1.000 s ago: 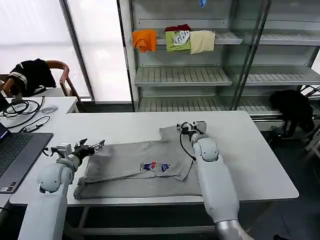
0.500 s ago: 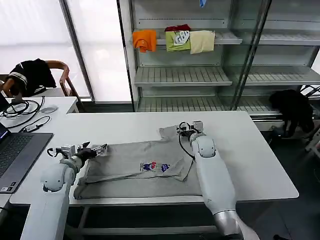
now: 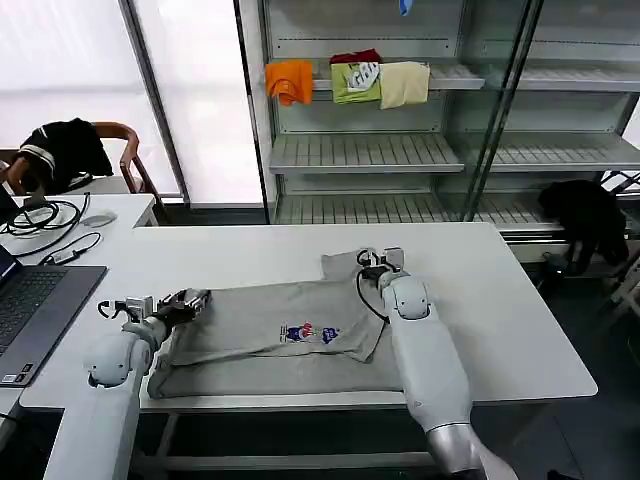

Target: Fold and organize the clothes.

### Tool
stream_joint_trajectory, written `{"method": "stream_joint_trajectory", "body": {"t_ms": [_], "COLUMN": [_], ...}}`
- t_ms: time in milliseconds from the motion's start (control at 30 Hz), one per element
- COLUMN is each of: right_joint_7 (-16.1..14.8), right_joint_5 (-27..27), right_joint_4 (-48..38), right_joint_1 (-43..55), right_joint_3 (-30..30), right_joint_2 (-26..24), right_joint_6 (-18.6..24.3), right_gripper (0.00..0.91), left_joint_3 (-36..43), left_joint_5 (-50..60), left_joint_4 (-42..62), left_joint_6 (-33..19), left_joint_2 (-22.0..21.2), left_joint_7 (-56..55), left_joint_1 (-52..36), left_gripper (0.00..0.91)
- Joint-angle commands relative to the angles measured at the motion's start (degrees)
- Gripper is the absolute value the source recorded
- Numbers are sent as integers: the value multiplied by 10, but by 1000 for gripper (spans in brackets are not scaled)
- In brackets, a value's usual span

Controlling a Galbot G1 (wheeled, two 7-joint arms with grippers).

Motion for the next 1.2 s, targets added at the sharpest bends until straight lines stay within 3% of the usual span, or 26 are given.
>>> {"method": "stream_joint_trajectory", "body": {"t_ms": [33, 133, 300, 467, 700, 933, 1200], "right_joint_7": [1, 12, 37, 52, 51, 42, 41], "right_joint_5": [32, 52, 112, 141, 179, 197, 205], "right_joint_4": [21, 44, 114, 200, 396, 529, 591], "right_joint_1": [-7, -17, -42, -90, -206, -353, -430], "right_joint_3": [-2, -3, -11, -17, -17, 3, 13], "right_joint_2": [22, 18, 0, -24, -69, -102, -108], "right_joint_6": [28, 68, 91, 62, -3, -5, -5], "right_gripper": [0, 0, 0, 0, 0, 0, 0], "left_joint_3": [2, 0, -10, -19, -49, -68, -81], "left_joint_5": [-3, -21, -79, -112, -164, -222, -247], "left_joint_4": [-2, -9, -34, -68, -132, -165, -162], "left_joint_6": [0, -1, -21, -22, -33, -66, -88], "left_joint_2": [-1, -2, -4, 2, 13, 23, 26], "left_joint_7": [4, 0, -17, -24, -8, 17, 38], "left_joint_1": [-2, -3, -1, 12, 81, 155, 175], "left_gripper": [0, 0, 0, 0, 0, 0, 0]}}
